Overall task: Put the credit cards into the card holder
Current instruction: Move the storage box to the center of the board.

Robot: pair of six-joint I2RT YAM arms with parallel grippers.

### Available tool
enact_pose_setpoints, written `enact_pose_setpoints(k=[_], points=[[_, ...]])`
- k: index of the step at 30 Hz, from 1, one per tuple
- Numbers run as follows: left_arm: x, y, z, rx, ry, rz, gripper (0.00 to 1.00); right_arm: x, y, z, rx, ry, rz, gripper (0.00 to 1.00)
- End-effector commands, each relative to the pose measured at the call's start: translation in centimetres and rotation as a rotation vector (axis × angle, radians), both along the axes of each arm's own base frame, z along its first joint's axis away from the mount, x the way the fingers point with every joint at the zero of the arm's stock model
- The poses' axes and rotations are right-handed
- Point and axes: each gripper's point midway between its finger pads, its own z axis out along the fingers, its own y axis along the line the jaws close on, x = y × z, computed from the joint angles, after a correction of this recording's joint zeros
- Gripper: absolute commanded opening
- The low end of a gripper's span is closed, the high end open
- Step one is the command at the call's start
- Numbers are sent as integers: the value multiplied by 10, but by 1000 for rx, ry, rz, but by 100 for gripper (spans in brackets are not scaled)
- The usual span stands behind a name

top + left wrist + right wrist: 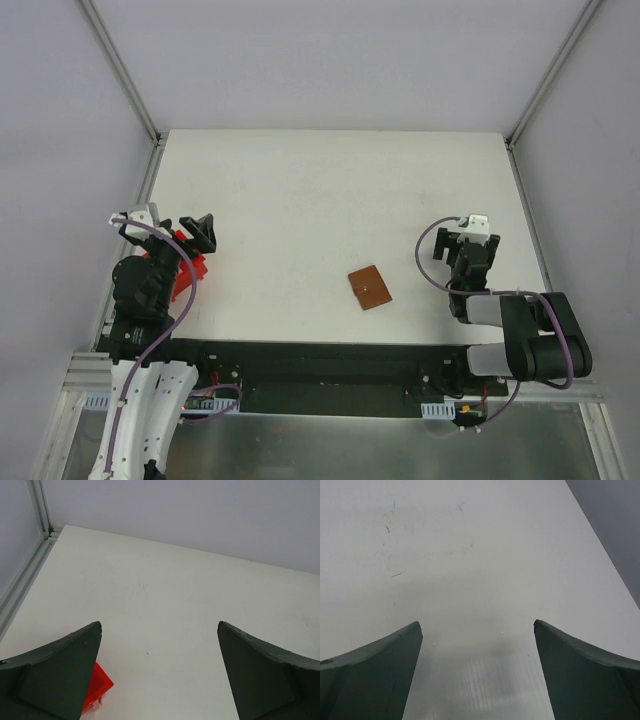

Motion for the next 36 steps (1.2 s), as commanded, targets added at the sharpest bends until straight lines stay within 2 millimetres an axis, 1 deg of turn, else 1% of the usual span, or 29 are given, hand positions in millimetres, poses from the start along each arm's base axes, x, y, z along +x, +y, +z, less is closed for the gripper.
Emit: enact_pose_setpoints(k=[1, 2, 3, 4, 5, 7, 8, 9, 11, 12, 13, 15, 16, 18, 20, 23, 25, 27, 28, 30, 33, 36], points=[[0, 12, 17, 5, -45, 60, 99, 9, -1, 19, 20, -75, -10, 96], [-1, 19, 19, -32, -50, 109, 99, 9, -2, 23, 18, -85, -20, 96], [-2, 28, 21, -64, -56, 166, 99, 9, -1, 32, 20, -101, -16, 96], [-3, 31, 25, -77, -66, 180, 99, 6, -1, 32, 16, -70, -16, 96], [-4, 28, 26, -62, -71, 162, 99, 4, -2, 36, 17, -51, -20, 96], [-8, 16, 31, -5, -89, 82, 99, -2, 0, 38, 53, 26, -37, 96], [-10, 12, 34, 11, -98, 55, 99, -2, 2, 46, 85, 39, -43, 96], [-11, 11, 37, 10, -104, 52, 99, -5, 7, 49, 117, 74, -30, 96], [-13, 14, 39, -33, -101, 75, 99, -11, 30, 66, 192, 108, 81, 96], [-15, 17, 39, -63, -97, 98, 99, -13, 41, 76, 285, 84, 97, 96], [-17, 21, 36, -91, -78, 122, 99, -16, 57, 87, 357, 69, 157, 96], [-23, 25, 31, -136, -43, 154, 99, -23, 101, 112, 445, 70, 396, 96], [-25, 27, 26, -131, -28, 164, 99, -27, 117, 128, 495, 76, 469, 96], [-25, 30, 17, -134, -15, 188, 99, -33, 135, 138, 547, 138, 532, 96], [-23, 34, 0, -144, 46, 216, 99, -42, 151, 138, 559, 212, 584, 96], [-17, 36, -31, -179, 202, 264, 99, -52, 174, 139, 553, 250, 654, 96], [-8, 31, -47, -189, 274, 253, 99, -58, 184, 134, 538, 265, 677, 96], [1, 28, -59, -199, 336, 247, 99, -64, 193, 126, 532, 294, 702, 96], [5, 28, -64, -210, 359, 260, 99, -67, 197, 122, 532, 312, 710, 96], [15, 27, -68, -208, 370, 255, 99, -72, 202, 113, 528, 347, 725, 96], [24, 30, -76, -211, 413, 289, 99, -80, 205, 103, 528, 380, 730, 96], [32, 27, -92, -212, 485, 288, 99, -87, 205, 97, 532, 391, 728, 96]])
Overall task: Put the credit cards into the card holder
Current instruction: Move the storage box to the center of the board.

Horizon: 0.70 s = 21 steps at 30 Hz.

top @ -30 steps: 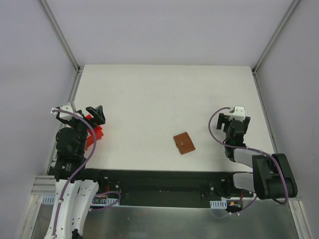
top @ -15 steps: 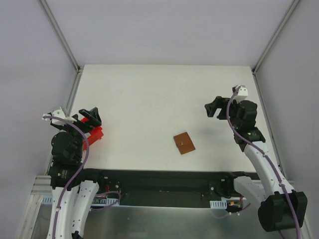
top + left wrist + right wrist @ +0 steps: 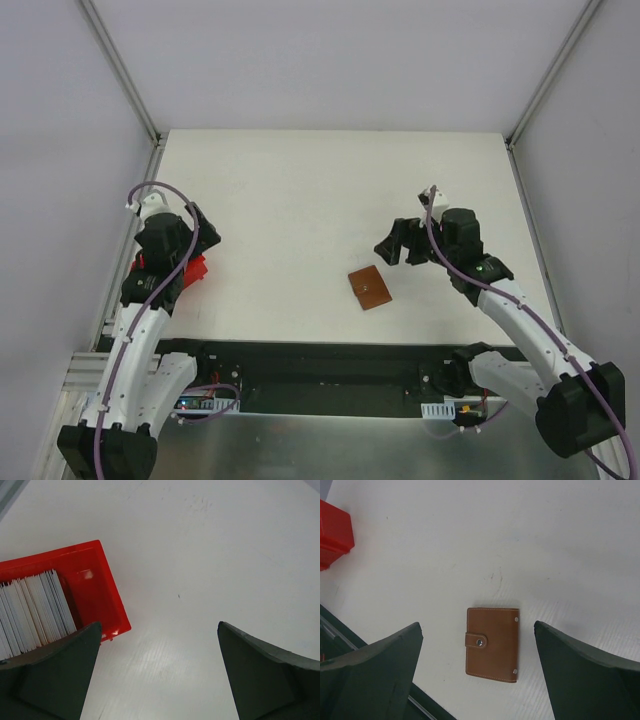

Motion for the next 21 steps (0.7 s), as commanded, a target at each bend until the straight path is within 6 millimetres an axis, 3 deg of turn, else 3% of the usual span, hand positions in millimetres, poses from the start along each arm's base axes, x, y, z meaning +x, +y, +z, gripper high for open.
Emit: enact_pose_setpoints(k=[1, 5, 16, 21], points=[[14, 3, 0, -33, 23, 45, 99, -13, 2, -8, 12, 29, 12, 96], [23, 8, -23, -27, 86, 82, 99, -17, -1, -11, 2, 23, 4, 96], [43, 26, -60, -19, 190, 124, 99, -26, -8, -25, -8, 49, -20, 96], [50, 25, -73, -23, 214, 106, 99, -27, -11, -31, -21, 62, -34, 96]])
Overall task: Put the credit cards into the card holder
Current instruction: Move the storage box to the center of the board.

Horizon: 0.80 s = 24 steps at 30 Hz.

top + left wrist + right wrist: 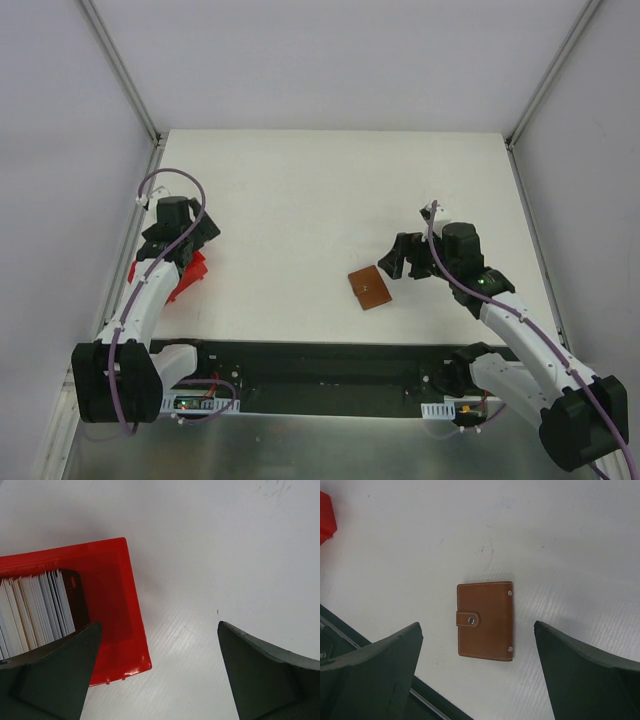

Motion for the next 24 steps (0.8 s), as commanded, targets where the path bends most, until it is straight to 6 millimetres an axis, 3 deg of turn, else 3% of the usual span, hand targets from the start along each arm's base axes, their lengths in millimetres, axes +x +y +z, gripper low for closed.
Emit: enact_pose_setpoints(k=[1, 15, 24], points=[[15, 0, 1, -8, -26, -17, 99, 1, -1, 2, 3, -5, -24, 96], [25, -14, -37, -76, 83, -66, 99, 4, -8, -9, -39, 14, -50, 96], [35, -34, -39, -167, 57, -131, 97, 5, -11, -20, -63, 41, -60, 96]])
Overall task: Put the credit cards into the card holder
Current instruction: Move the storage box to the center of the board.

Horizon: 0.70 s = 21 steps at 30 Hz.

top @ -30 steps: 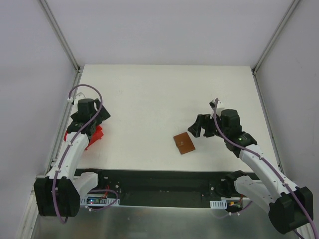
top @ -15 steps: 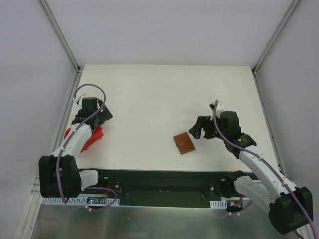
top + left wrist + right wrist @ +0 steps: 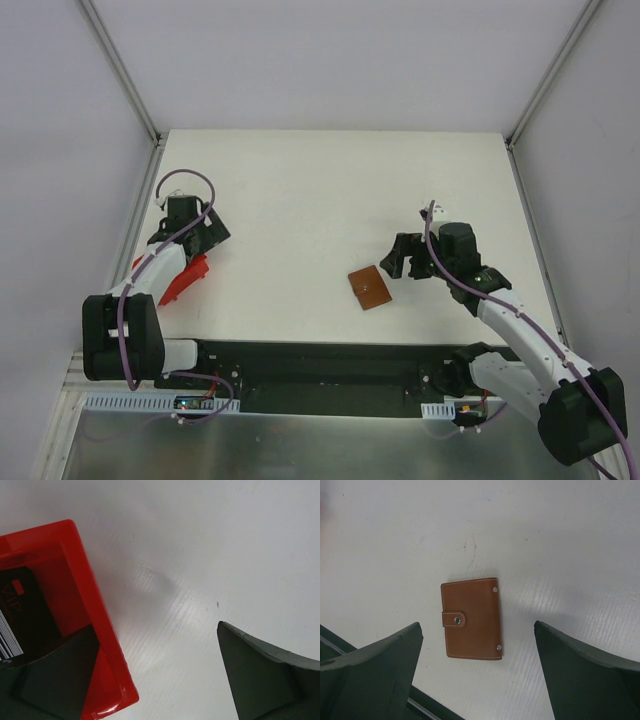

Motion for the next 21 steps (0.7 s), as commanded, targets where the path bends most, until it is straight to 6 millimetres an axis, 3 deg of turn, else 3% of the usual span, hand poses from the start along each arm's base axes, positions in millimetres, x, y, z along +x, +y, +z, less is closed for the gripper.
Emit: enact_pose_setpoints(k=[1, 14, 15, 21], points=[[19, -14, 13, -78, -69, -37, 96, 1, -2, -4, -17, 6, -8, 96], [38, -43, 28, -183, -123, -101, 95, 1, -9, -13, -40, 17, -47, 96], [39, -55, 29, -185, -125, -129, 95, 0, -9, -14, -43, 21, -48, 96], [51, -81, 32, -200, -127, -166, 95, -1, -13, -17, -59, 28, -58, 96]])
